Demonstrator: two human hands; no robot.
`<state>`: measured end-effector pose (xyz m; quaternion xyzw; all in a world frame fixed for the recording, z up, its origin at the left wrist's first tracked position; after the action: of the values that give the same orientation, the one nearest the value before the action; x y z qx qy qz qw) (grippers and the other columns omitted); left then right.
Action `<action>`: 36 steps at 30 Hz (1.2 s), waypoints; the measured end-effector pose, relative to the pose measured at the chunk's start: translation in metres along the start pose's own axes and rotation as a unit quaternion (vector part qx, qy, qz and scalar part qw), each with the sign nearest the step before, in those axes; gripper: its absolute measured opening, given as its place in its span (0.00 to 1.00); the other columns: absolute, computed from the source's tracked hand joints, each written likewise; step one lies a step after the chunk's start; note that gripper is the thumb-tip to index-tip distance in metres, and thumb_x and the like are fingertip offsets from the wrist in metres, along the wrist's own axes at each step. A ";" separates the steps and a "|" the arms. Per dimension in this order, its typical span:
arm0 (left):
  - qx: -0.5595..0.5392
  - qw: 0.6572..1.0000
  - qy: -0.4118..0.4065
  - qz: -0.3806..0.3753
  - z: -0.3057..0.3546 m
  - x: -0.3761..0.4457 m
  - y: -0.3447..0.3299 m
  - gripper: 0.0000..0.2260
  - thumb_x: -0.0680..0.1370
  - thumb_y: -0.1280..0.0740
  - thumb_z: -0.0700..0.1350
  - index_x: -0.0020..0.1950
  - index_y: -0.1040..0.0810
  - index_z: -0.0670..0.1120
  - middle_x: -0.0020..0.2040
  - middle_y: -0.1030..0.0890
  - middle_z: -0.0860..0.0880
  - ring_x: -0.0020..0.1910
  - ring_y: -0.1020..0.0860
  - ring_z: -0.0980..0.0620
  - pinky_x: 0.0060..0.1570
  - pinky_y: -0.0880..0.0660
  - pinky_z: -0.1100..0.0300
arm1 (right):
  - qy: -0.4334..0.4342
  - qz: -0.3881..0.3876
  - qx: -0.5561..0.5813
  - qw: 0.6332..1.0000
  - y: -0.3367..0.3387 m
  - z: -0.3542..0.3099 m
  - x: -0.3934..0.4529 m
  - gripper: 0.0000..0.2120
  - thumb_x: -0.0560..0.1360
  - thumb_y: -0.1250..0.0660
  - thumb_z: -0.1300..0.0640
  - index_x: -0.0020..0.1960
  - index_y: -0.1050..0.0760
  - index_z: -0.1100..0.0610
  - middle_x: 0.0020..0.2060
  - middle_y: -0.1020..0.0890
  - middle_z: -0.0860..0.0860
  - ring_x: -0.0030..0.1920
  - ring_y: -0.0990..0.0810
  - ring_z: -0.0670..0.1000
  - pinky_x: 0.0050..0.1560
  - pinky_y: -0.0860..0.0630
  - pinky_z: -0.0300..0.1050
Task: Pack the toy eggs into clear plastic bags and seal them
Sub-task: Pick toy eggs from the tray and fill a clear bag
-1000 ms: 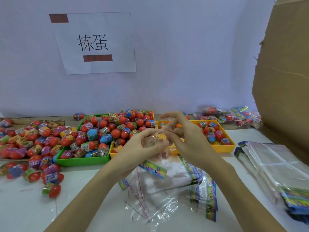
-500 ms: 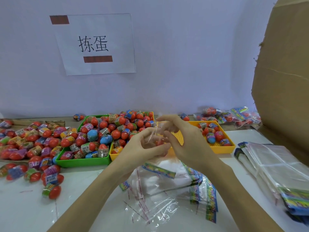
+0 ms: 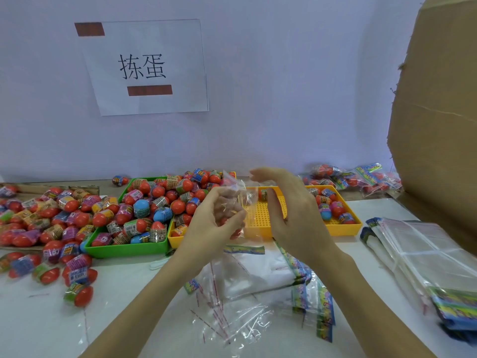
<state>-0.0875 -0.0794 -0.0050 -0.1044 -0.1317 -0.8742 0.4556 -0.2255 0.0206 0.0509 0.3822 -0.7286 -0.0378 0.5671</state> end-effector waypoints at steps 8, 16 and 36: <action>0.014 0.999 0.017 0.037 -0.003 0.001 0.007 0.19 0.78 0.22 0.41 0.66 0.22 0.53 0.45 0.16 0.52 0.47 0.14 0.51 0.45 0.15 0.56 | -0.115 -0.048 -0.062 0.990 -0.002 0.044 -0.005 0.12 0.83 0.38 0.68 0.60 0.20 0.57 0.55 0.19 0.49 0.57 0.21 0.48 0.58 0.28 0.32; -0.022 0.999 0.012 0.049 0.002 0.000 0.008 0.15 0.76 0.21 0.46 0.61 0.18 0.51 0.50 0.13 0.49 0.47 0.12 0.50 0.46 0.15 0.57 | -0.285 -0.138 -0.235 0.919 -0.004 0.098 -0.024 0.17 0.86 0.40 0.50 0.62 0.16 0.57 0.75 0.27 0.56 0.77 0.34 0.57 0.76 0.37 0.57; 0.039 0.999 -0.008 0.031 0.002 -0.005 0.000 0.13 0.74 0.20 0.51 0.53 0.17 0.47 0.38 0.12 0.48 0.41 0.11 0.49 0.49 0.15 0.52 | -0.284 0.035 0.338 0.897 0.004 0.042 -0.001 0.17 0.80 0.27 0.54 0.63 0.31 0.55 0.51 0.12 0.53 0.40 0.15 0.48 0.38 0.21 0.38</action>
<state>-0.0847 -0.0751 -0.0042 -0.0971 -0.1662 -0.8528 0.4855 -0.2632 0.0084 0.0374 0.4986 -0.8402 0.1238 0.1738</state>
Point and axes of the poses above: each hand's wrist, its own x-axis towards the middle knuckle, its own y-axis out of the back of the hand, z = x × y, the point moved 6 cm from there along x, towards the middle knuckle
